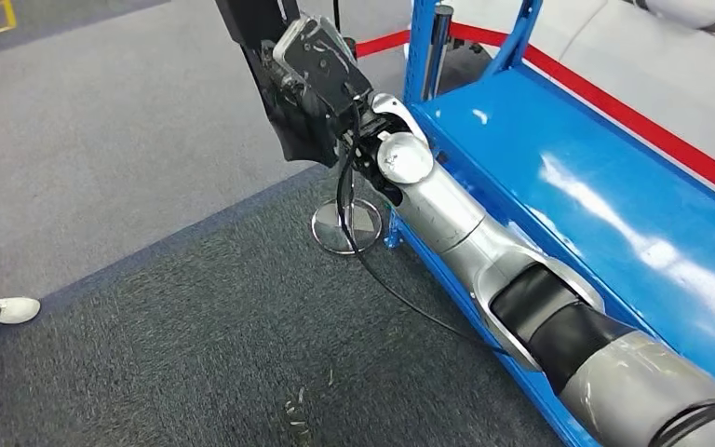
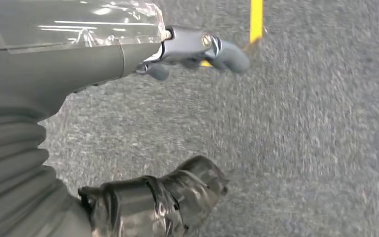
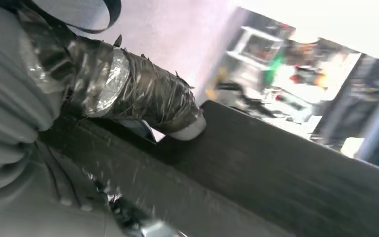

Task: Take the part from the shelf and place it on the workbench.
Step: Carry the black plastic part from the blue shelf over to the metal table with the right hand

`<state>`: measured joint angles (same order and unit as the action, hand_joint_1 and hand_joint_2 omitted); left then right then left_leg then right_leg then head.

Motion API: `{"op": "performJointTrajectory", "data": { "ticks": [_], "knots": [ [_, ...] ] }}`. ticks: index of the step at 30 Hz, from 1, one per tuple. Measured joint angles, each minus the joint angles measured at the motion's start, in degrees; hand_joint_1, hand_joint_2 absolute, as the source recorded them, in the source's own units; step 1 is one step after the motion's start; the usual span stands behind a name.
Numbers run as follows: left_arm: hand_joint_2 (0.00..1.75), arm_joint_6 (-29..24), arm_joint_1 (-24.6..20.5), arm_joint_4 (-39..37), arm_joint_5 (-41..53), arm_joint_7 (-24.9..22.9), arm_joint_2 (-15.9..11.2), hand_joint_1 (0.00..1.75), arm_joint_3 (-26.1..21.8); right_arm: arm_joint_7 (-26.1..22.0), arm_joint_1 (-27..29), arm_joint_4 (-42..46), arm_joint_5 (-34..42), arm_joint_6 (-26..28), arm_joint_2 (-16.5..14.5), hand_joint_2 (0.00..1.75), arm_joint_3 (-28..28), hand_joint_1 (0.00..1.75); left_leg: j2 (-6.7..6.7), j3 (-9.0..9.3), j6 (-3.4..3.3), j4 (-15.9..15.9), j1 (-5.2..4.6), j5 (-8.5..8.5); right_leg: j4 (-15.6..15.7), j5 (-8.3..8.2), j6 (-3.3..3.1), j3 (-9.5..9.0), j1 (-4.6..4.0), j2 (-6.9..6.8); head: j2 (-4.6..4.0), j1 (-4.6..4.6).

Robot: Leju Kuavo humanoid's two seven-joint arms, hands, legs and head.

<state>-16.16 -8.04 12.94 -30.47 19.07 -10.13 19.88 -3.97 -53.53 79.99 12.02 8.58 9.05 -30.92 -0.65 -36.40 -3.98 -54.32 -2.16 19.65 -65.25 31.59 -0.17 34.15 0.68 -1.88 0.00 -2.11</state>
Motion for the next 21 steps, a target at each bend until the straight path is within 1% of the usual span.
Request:
{"op": "performJointTrajectory", "data": {
  "ticks": [1, 2, 3, 4, 5, 6, 7, 8, 9, 10, 11, 12, 13, 14, 15, 16, 17, 18, 19, 20, 21],
  "knots": [
    [1.75, 0.04, -0.15, 0.00, 0.10, -0.11, 0.11, 0.00, 0.00, -0.02, -0.02, 0.02, 0.00, -0.02, 0.01, 1.75, 0.01, 1.75, 0.73, 0.16, -0.21, 0.03, 0.09, 0.11, -3.89, 1.29, 0.04, 2.37, -0.06, 1.27, 0.00, 0.01],
    [1.75, 0.08, -0.26, 0.00, 0.18, -0.19, 0.27, 0.00, 0.00, 0.00, 0.11, 0.03, 0.00, -0.04, 0.01, 1.75, 0.02, 1.75, 1.55, 0.18, -0.29, -0.19, 0.18, 0.31, -7.44, 2.17, 0.17, 4.73, -0.05, 1.85, 0.00, 0.00],
    [1.75, 0.09, -0.26, 0.00, 0.24, -0.25, 0.45, 0.00, 0.00, 0.02, 0.34, 0.02, 0.00, -0.05, 0.02, 1.75, 0.02, 1.75, 2.47, 0.15, -0.25, -0.56, 0.30, 0.59, -9.53, 2.15, 0.40, 6.43, 0.00, 2.05, 0.00, 0.00],
    [1.75, 0.09, -0.16, 0.00, 0.27, -0.29, 0.63, 0.00, 0.01, 0.03, 0.54, 0.02, 0.00, -0.07, 0.02, 1.75, 0.02, 1.75, 3.39, 0.10, -0.07, -1.09, 0.49, 0.92, -9.48, 1.00, 0.69, 7.08, 0.16, 2.12, 0.00, 0.00],
    [1.75, 0.09, -0.02, 0.00, 0.30, -0.34, 0.75, 0.00, 0.01, 0.04, 0.64, 0.03, 0.00, -0.06, 0.02, 1.75, 0.02, 1.75, 4.28, -0.02, 0.25, -1.83, 0.75, 1.34, -7.25, -1.07, 1.05, 6.57, 0.45, 2.30, 0.00, 0.00],
    [1.75, 0.09, 0.10, 0.00, 0.31, -0.38, 0.81, 0.00, 0.01, 0.04, 0.65, 0.05, 0.00, -0.06, 0.03, 1.75, 0.02, 1.75, 5.15, -0.29, 0.71, -2.84, 1.05, 1.92, -3.80, -3.27, 1.53, 5.40, 0.90, 3.08, 0.00, 0.00],
    [1.75, 0.09, 0.10, 0.00, 0.32, -0.39, 0.75, 0.00, 0.01, 0.03, 0.59, 0.07, 0.00, -0.05, 0.06, 1.75, 0.03, 1.75, 6.02, -0.87, 1.27, -4.13, 1.26, 2.58, -0.64, -4.65, 1.98, 4.16, 1.31, 4.46, 0.00, -0.01],
    [1.75, 0.09, 0.05, 0.00, 0.33, -0.42, 0.70, 0.00, 0.01, 0.03, 0.55, 0.15, 0.00, -0.07, 0.08, 1.75, 0.03, 1.75, 6.81, -1.55, 1.72, -5.27, 1.44, 3.12, 1.38, -5.32, 2.07, 3.32, 1.58, 5.55, 0.01, 0.00],
    [1.75, 0.09, 0.02, 0.00, 0.34, -0.44, 0.64, 0.00, 0.01, 0.04, 0.58, 0.23, 0.00, -0.07, 0.10, 1.75, 0.04, 1.75, 7.51, -2.20, 2.08, -6.13, 1.59, 3.48, 2.24, -5.25, 1.95, 2.96, 1.64, 6.31, 0.01, 0.02],
    [1.75, 0.09, 0.05, 0.00, 0.36, -0.45, 0.61, 0.00, 0.01, 0.05, 0.62, 0.31, 0.00, -0.09, 0.09, 1.75, 0.04, 1.75, 8.19, -2.73, 2.31, -6.57, 1.68, 3.60, 2.13, -4.89, 1.56, 2.93, 1.45, 6.32, 0.01, 0.02],
    [1.75, 0.08, 0.21, 0.00, 0.37, -0.47, 0.63, 0.00, 0.01, 0.07, 0.63, 0.39, 0.00, -0.11, 0.07, 1.75, 0.04, 1.75, 8.71, -3.07, 2.41, -6.61, 1.83, 3.55, 1.97, -4.87, 0.99, 2.97, 1.39, 5.50, 0.01, 0.04],
    [1.75, 0.08, 0.46, 0.00, 0.37, -0.48, 0.67, 0.00, 0.01, 0.08, 0.60, 0.42, 0.00, -0.11, 0.03, 1.75, 0.04, 1.75, 8.28, -3.28, 2.58, -6.78, 1.83, 3.56, 2.05, -4.86, 0.60, 2.85, 1.35, 4.83, 0.00, 0.06],
    [1.75, 0.07, 0.66, 0.00, 0.36, -0.48, 0.68, 0.00, 0.01, 0.07, 0.50, 0.46, 0.00, -0.13, -0.03, 1.75, 0.04, 1.75, 6.95, -3.67, 2.82, -7.48, 1.76, 3.85, 2.18, -4.85, 0.23, 2.65, 1.35, 4.18, 0.00, 0.15],
    [1.75, 0.05, 0.75, 0.00, 0.36, -0.49, 0.67, 0.00, 0.01, 0.05, 0.37, 0.52, 0.00, -0.14, -0.07, 1.75, 0.04, 1.75, 5.04, -4.56, 3.11, -9.28, 1.73, 4.67, 2.34, -4.83, -0.09, 2.36, 1.34, 3.51, 0.00, 0.25],
    [1.75, 0.05, 0.73, 0.00, 0.36, -0.49, 0.71, 0.00, 0.01, 0.03, 0.23, 0.57, 0.00, -0.16, -0.10, 1.75, 0.04, 1.75, 2.92, -5.92, 3.38, -12.16, 1.75, 5.94, 2.48, -4.74, -0.32, 2.07, 1.17, 2.87, 0.00, 0.34],
    [1.75, 0.06, 0.59, 0.00, 0.37, -0.49, 0.75, 0.00, 0.01, 0.02, 0.15, 0.61, 0.00, -0.19, -0.12, 1.75, 0.04, 1.75, 1.60, -7.87, 3.60, -15.88, 1.91, 7.47, 2.56, -4.60, -0.48, 1.82, 1.01, 2.15, 0.00, 0.42],
    [1.75, 0.07, 0.47, 0.00, 0.38, -0.49, 0.84, 0.00, 0.01, 0.02, 0.09, 0.62, 0.00, -0.21, -0.11, 1.75, 0.04, 1.75, 1.05, -9.89, 3.70, -19.51, 2.13, 8.68, 2.60, -4.41, -0.58, 1.60, 0.85, 1.40, 0.00, 0.42],
    [1.75, 0.08, 0.43, 0.00, 0.38, -0.49, 0.94, 0.00, 0.01, 0.02, 0.07, 0.62, 0.00, -0.27, -0.11, 1.75, 0.04, 1.75, 0.89, -11.29, 3.68, -21.73, 2.26, 9.01, 2.61, -4.20, -0.63, 1.41, 0.73, 0.66, 0.00, 0.41],
    [1.75, 0.08, 0.44, 0.00, 0.37, -0.49, 1.03, 0.00, 0.01, 0.03, 0.09, 0.62, 0.00, -0.32, -0.11, 1.75, 0.04, 1.75, 0.87, -11.69, 3.57, -21.95, 2.32, 8.35, 2.61, -3.96, -0.64, 1.18, 0.63, -0.07, 0.00, 0.42],
    [1.75, 0.08, 0.48, 0.00, 0.37, -0.49, 1.07, 0.00, 0.01, 0.03, 0.08, 0.63, 0.00, -0.36, -0.11, 1.75, 0.04, 1.75, 0.76, -10.85, 3.39, -19.89, 2.29, 6.71, 2.64, -3.71, -0.64, 0.88, 0.56, -0.77, 0.00, 0.41],
    [1.75, 0.07, 0.52, 0.00, 0.36, -0.49, 1.07, 0.00, 0.01, 0.04, 0.05, 0.63, 0.00, -0.39, -0.11, 1.75, 0.04, 1.75, 0.18, -9.00, 3.11, -16.05, 2.14, 4.51, 2.74, -3.44, -0.62, 0.49, 0.50, -1.45, 0.00, 0.41]
  ]
}}
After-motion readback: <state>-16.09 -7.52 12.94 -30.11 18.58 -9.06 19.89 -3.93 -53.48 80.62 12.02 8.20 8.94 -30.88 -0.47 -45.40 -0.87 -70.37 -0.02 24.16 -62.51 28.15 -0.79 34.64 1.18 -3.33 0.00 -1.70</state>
